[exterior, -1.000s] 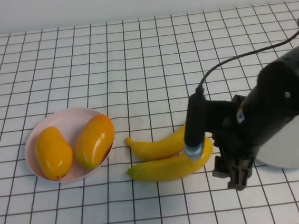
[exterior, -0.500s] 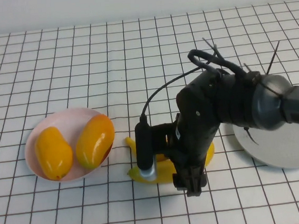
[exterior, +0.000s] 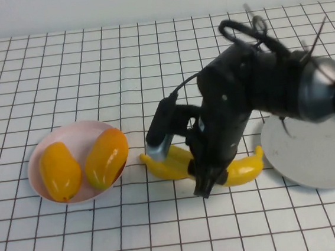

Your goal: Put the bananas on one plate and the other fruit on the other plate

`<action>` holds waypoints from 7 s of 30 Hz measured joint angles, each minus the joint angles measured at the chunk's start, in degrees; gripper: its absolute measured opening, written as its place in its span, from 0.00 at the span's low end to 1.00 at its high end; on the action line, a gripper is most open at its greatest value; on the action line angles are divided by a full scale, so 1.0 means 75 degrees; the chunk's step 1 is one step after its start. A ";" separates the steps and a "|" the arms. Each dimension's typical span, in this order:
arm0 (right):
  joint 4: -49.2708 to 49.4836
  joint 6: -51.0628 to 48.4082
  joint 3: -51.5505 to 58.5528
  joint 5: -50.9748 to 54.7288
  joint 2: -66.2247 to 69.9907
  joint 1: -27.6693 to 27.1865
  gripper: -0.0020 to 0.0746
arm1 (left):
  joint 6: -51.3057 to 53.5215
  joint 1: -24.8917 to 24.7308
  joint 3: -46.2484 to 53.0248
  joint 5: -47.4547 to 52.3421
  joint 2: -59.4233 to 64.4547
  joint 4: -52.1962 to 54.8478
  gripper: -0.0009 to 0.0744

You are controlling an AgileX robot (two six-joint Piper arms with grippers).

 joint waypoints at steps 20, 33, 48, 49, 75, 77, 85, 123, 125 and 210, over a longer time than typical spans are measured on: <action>-0.0254 0.2216 0.2499 -0.0265 -0.2624 -0.4436 0.45 | 0.0000 0.0000 0.0000 0.0000 0.0000 0.0000 0.01; 0.0353 0.2019 0.2499 -0.1700 -0.1235 -0.4436 0.53 | 0.0000 0.0000 0.0000 0.0000 0.0000 0.0000 0.01; 0.0912 0.1067 0.1001 -0.1007 -0.0737 -0.3680 0.62 | -0.0015 0.0000 0.0000 0.0000 0.0000 0.0000 0.01; 0.0945 0.0739 0.0859 -0.0974 -0.0737 -0.3423 0.62 | -0.0032 0.0000 0.0000 0.0000 0.0000 0.0000 0.01; 0.1108 -0.4404 0.0402 -0.2522 0.1011 -0.0776 0.61 | -0.0117 0.0000 0.0000 0.0000 0.0000 0.0000 0.01; 0.1108 -0.4404 0.0402 -0.2537 0.1011 -0.0776 0.58 | -0.0117 0.0000 0.0000 0.0000 0.0000 0.0000 0.01; 0.1094 -0.2857 0.0155 -0.2060 0.0797 -0.0776 0.45 | -0.0117 0.0000 0.0000 0.0000 0.0000 0.0000 0.01; 0.0074 0.3174 0.2606 -0.1582 -0.1002 -0.3300 0.55 | -0.0117 0.0000 0.0000 0.0000 0.0000 0.0000 0.01; 0.0074 0.3187 0.2606 -0.1638 -0.0979 -0.3300 0.58 | -0.0117 0.0000 0.0000 0.0000 0.0000 0.0000 0.01; 0.1101 0.2753 1.1768 -0.5243 -1.4544 -0.6822 0.01 | -0.0117 0.0000 0.0000 0.0007 -0.0012 0.0000 0.01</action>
